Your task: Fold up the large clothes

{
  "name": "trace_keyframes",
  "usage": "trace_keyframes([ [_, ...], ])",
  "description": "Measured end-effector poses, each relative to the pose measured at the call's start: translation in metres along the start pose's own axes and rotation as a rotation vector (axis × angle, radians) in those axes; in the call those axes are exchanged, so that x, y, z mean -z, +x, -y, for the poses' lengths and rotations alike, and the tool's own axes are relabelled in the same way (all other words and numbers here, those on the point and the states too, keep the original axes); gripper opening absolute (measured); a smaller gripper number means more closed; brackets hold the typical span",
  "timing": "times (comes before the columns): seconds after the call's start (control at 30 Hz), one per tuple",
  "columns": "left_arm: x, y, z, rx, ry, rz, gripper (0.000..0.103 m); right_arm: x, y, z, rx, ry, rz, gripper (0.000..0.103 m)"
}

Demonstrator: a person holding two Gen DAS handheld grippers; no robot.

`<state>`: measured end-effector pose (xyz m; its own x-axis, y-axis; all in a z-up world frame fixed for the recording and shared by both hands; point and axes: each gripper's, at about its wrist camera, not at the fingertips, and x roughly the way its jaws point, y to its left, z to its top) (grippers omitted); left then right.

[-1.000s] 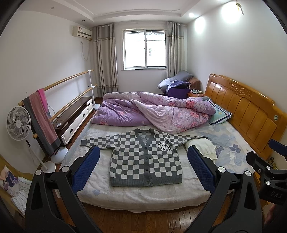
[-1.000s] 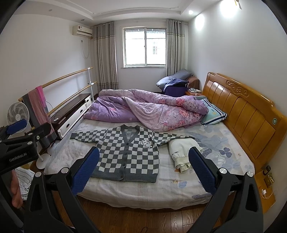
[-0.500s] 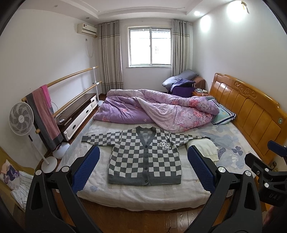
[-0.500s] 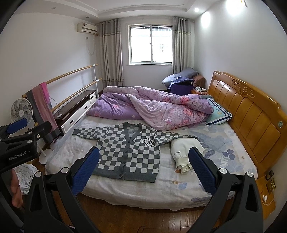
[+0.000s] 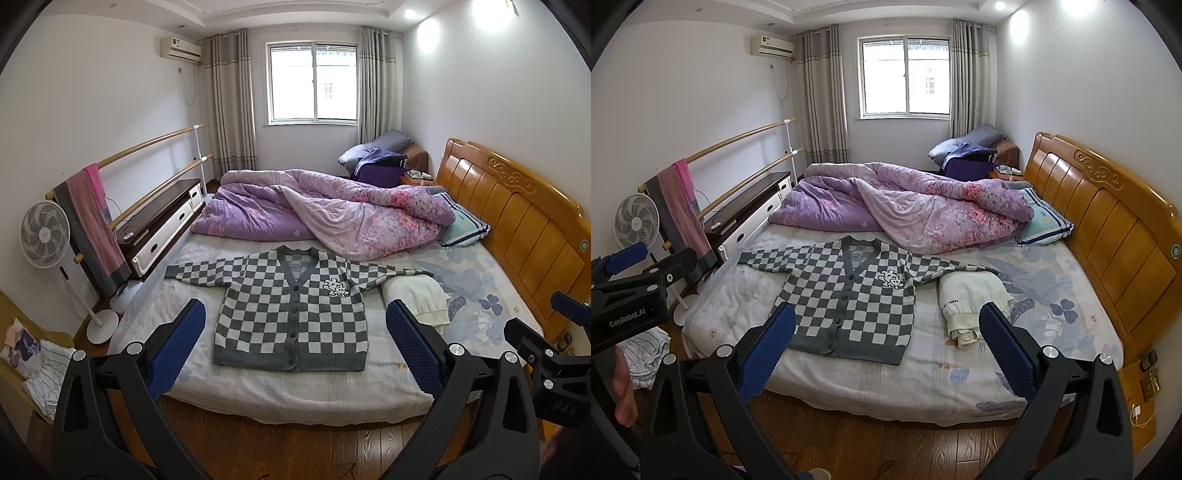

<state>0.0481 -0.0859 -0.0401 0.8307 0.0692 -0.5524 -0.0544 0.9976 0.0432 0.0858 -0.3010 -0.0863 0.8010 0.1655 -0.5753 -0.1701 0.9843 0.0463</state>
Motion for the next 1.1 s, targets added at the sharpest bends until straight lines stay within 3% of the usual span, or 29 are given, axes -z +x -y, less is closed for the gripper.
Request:
trace_keyframes([
  [0.37,-0.008,0.039,0.010,-0.014,0.013,-0.040,0.098,-0.006,0.035,0.006,-0.017,0.018,-0.029,0.096],
  [0.6,-0.018,0.080,-0.004,0.003,0.025,-0.055,0.098,-0.015,0.067,-0.005,-0.007,0.025,-0.045,0.096],
  [0.87,-0.043,0.158,-0.045,0.065,0.072,-0.089,0.098,-0.036,0.131,-0.038,0.037,0.053,-0.079,0.096],
  [1.1,-0.087,0.250,-0.104,0.140,0.107,-0.147,0.098,-0.078,0.205,-0.088,0.111,0.099,-0.137,0.096],
])
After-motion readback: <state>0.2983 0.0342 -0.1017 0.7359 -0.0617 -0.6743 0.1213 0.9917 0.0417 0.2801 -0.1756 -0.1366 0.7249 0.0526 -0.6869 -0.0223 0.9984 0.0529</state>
